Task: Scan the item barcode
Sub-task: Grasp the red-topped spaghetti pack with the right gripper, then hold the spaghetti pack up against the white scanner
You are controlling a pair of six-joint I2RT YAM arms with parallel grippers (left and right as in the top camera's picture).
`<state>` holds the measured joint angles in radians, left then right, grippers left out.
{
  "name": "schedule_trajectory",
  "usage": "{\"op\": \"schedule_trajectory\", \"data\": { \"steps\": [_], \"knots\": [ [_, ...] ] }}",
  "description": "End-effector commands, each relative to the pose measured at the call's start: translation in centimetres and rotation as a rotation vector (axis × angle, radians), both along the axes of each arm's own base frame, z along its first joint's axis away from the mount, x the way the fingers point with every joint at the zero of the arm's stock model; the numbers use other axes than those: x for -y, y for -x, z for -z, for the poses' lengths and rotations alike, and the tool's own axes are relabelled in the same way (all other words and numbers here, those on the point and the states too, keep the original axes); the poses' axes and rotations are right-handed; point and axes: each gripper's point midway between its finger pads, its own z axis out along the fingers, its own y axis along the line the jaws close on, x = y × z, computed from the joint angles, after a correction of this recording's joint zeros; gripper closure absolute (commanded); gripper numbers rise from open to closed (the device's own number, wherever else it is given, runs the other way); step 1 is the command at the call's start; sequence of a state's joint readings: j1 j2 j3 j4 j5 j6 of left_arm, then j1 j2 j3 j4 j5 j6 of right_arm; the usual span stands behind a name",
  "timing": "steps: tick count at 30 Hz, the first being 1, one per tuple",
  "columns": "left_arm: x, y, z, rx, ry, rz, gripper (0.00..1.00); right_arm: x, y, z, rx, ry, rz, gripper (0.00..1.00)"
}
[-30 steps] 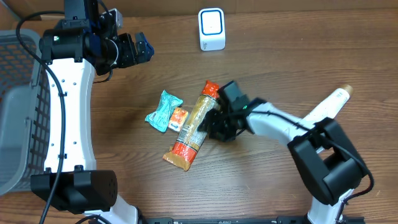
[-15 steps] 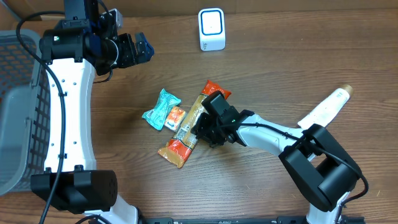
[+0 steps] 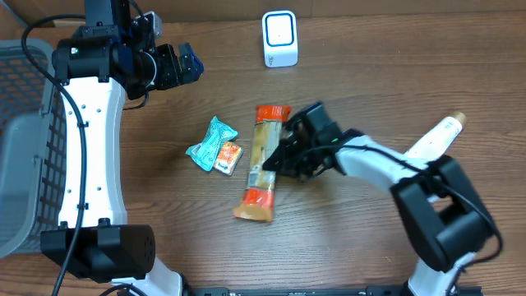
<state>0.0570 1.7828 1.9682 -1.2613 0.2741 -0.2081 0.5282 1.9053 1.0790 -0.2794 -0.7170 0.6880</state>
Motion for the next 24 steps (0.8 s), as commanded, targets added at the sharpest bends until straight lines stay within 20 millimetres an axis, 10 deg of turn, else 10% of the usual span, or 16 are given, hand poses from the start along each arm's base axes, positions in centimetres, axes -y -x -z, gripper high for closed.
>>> {"op": "schedule_trajectory", "data": {
  "steps": [1,12,24],
  "knots": [
    [0.1,-0.2,-0.7,0.017,0.012,-0.003,0.0,0.8,-1.0,-11.4,0.221,-0.277,-0.113,0.97],
    [0.1,-0.2,-0.7,0.017,0.012,-0.003,0.0,6.0,-0.5,-23.0,0.487,-0.444,-0.096,0.96],
    [0.1,-0.2,-0.7,0.017,0.012,-0.003,0.0,12.6,-9.3,-23.7,0.702,0.17,0.348,0.96]
  ]
}}
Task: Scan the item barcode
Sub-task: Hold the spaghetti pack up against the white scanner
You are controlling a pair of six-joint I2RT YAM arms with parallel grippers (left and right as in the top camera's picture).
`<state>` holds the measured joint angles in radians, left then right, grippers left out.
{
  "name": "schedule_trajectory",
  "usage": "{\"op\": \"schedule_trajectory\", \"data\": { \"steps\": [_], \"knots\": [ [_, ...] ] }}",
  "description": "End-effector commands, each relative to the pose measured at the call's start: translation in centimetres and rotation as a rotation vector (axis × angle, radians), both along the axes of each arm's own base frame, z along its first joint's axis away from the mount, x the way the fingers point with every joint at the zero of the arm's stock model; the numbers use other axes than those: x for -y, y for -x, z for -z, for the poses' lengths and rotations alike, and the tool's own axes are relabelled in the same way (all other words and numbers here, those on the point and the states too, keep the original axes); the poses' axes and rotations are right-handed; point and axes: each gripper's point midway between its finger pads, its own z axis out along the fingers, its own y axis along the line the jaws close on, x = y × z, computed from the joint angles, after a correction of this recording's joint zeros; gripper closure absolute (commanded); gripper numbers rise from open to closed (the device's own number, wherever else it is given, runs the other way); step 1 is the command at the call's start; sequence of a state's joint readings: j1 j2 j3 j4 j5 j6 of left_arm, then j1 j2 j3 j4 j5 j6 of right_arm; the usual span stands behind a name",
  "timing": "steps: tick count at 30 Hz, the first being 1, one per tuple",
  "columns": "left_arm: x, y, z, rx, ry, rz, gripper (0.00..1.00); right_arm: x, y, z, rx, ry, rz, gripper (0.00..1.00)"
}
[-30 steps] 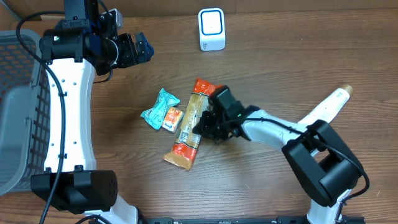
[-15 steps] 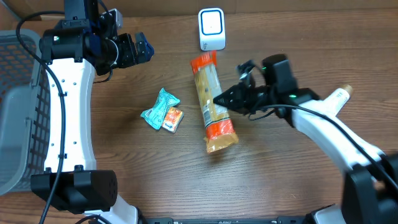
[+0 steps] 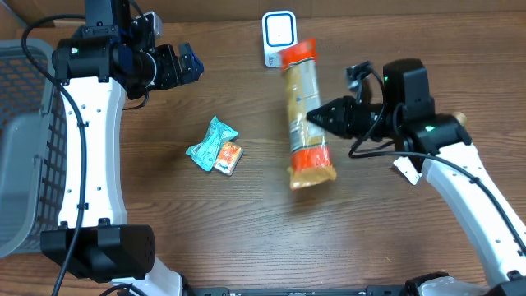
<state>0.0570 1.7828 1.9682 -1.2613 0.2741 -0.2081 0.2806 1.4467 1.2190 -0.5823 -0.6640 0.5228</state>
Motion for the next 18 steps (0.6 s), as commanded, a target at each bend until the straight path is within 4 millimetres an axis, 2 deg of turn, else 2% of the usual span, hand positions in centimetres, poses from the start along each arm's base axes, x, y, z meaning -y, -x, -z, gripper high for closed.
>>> {"op": "schedule_trajectory", "data": {
  "steps": [1,3,6,11,18],
  "knots": [
    [0.1,-0.2,-0.7,0.017,0.012,-0.003,0.0,3.4,-5.9,-5.0,0.285,0.241,0.272,0.96],
    [0.1,-0.2,-0.7,0.017,0.012,-0.003,0.0,4.2,-7.6,-5.1,0.335,0.32,0.372,0.96],
    [0.1,-0.2,-0.7,0.017,0.012,-0.003,0.0,4.4,-10.3,-4.8,0.422,0.407,0.482,0.96],
    [0.1,-0.2,-0.7,0.017,0.012,-0.003,0.0,2.8,-14.5,-4.1,0.631,0.561,0.506,0.96],
    [0.1,-0.2,-0.6,0.017,0.012,-0.004,0.0,0.9,-18.7,-2.6,0.806,0.727,0.483,0.96]
  ]
}}
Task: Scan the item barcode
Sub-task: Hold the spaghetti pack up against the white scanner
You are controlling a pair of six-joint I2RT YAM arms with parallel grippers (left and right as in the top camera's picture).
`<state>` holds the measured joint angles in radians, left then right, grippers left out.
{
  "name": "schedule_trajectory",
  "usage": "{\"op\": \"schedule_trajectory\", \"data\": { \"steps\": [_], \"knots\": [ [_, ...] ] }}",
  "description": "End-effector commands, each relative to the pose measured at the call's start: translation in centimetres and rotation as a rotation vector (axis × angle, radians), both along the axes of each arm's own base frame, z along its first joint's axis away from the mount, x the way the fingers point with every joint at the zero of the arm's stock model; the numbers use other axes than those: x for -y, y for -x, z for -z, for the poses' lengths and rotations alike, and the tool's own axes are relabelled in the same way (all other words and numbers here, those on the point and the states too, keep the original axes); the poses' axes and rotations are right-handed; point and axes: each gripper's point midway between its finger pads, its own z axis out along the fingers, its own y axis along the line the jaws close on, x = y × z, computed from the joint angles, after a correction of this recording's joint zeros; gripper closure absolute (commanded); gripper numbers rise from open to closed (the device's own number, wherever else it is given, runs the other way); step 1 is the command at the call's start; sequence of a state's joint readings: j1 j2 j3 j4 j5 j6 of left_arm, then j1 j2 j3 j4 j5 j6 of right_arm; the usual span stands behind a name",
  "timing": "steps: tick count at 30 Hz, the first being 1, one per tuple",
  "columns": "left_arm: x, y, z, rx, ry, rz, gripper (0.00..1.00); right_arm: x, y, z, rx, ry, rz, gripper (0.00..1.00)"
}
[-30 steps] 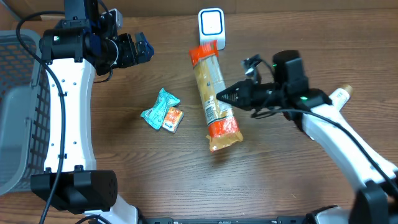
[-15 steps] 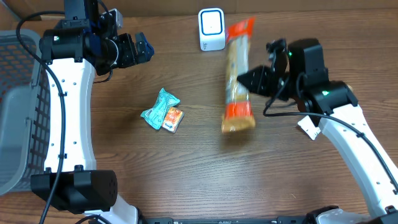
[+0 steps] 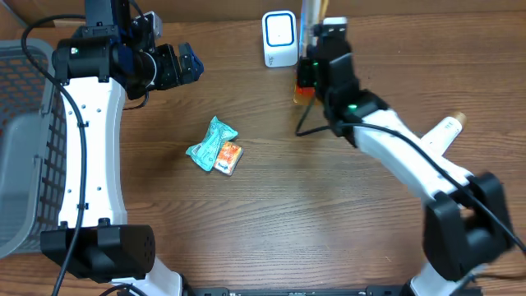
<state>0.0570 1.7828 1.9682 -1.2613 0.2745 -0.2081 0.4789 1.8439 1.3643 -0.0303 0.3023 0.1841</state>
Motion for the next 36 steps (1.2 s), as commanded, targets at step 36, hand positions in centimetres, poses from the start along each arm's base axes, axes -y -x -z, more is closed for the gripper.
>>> {"op": "schedule_trajectory", "data": {
  "steps": [36],
  "knots": [
    [0.1,-0.2,-0.7,0.017,0.012,-0.004,0.0,-4.9,-10.6,-3.5,0.569,0.737,-0.14,0.96]
  ]
}}
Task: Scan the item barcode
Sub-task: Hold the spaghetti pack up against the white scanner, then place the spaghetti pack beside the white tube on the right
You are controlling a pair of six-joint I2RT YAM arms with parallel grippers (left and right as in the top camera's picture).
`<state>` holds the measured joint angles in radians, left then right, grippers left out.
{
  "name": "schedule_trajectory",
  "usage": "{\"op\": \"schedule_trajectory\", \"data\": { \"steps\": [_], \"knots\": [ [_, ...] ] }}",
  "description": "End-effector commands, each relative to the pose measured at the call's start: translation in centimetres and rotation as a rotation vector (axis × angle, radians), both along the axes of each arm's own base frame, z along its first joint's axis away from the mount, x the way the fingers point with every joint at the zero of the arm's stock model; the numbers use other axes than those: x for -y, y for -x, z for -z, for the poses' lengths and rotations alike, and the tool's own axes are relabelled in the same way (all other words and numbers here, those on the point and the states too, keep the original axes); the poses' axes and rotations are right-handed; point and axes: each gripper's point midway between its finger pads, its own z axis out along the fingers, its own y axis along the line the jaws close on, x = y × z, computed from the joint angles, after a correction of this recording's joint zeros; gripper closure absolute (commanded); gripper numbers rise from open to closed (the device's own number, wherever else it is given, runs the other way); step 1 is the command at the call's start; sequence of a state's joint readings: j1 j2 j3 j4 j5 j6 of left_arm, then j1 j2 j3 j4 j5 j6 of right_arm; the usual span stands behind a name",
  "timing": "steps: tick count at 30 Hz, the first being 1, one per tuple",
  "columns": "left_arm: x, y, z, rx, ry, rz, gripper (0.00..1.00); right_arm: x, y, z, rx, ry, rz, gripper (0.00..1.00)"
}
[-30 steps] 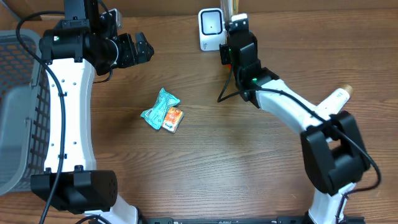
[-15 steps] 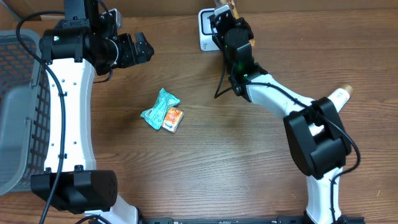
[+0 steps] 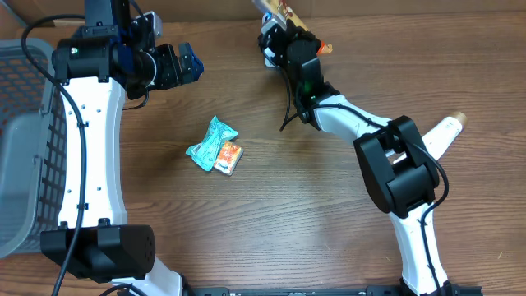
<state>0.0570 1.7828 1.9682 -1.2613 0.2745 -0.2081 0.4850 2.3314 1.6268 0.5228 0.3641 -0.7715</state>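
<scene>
My right gripper [image 3: 289,31] is at the far edge of the table, shut on the long orange-and-clear snack package [image 3: 279,10]. The package lies tilted across the white barcode scanner [image 3: 266,43]; its orange end [image 3: 325,48] sticks out to the right. Arm and package cover most of the scanner, and only a white sliver of it shows. No barcode is visible on the package in the overhead view. My left gripper [image 3: 190,64] hovers open at the far left, holding nothing, well away from the scanner.
A teal packet [image 3: 211,141] and a small orange packet [image 3: 229,158] lie together left of centre. A grey basket [image 3: 20,140] stands at the left edge. A white tube with a tan cap [image 3: 442,134] lies at the right.
My right gripper has moved left and further back with the package, from just right of the scanner to over it. The scanner, in plain view before, is now mostly covered. The left arm stayed still.
My right gripper was down on the long package lying at the table's centre. Then it held the package lifted near the scanner. Then it held it on end to the right of the scanner, and now it holds it over the scanner.
</scene>
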Motion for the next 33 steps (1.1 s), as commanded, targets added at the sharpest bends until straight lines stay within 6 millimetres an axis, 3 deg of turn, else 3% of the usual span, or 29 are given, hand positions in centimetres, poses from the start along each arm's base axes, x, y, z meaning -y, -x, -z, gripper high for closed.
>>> {"op": "schedule_trajectory", "data": {
  "steps": [1,6,10,15,21,24,28,31,33],
  "knots": [
    [0.1,-0.2,-0.7,0.017,0.012,-0.004,0.0,-0.3,-0.5,-7.6,0.155,-0.061,-0.002,0.96],
    [0.1,-0.2,-0.7,0.017,0.012,-0.004,0.0,-0.3,-0.4,-8.1,0.163,-0.079,0.017,0.97],
    [0.1,-0.2,-0.7,0.017,0.012,-0.004,0.0,0.4,0.0,-9.8,0.171,-0.136,0.121,0.97],
    [0.1,-0.2,-0.7,0.017,0.012,-0.004,0.0,0.4,2.3,-14.2,0.115,-0.28,0.117,0.97],
    [0.1,-0.2,-0.6,0.017,0.012,-0.004,0.0,2.2,7.5,-19.6,-0.118,-0.592,0.049,0.97],
    [0.1,-0.2,-0.7,0.017,0.012,-0.004,0.0,4.9,11.0,-21.1,-0.277,-0.779,0.068,0.97],
    [0.1,-0.2,-0.6,0.017,0.012,-0.004,0.0,9.4,14.4,-20.7,-0.45,-0.971,0.183,0.96],
    [0.1,-0.2,-0.7,0.017,0.012,-0.004,0.0,14.3,16.2,-17.8,-0.572,-1.077,0.393,0.96],
    [0.1,-0.2,-0.7,0.017,0.012,-0.004,0.0,18.6,17.6,-13.9,-0.66,-1.121,0.611,0.96]
  ]
}}
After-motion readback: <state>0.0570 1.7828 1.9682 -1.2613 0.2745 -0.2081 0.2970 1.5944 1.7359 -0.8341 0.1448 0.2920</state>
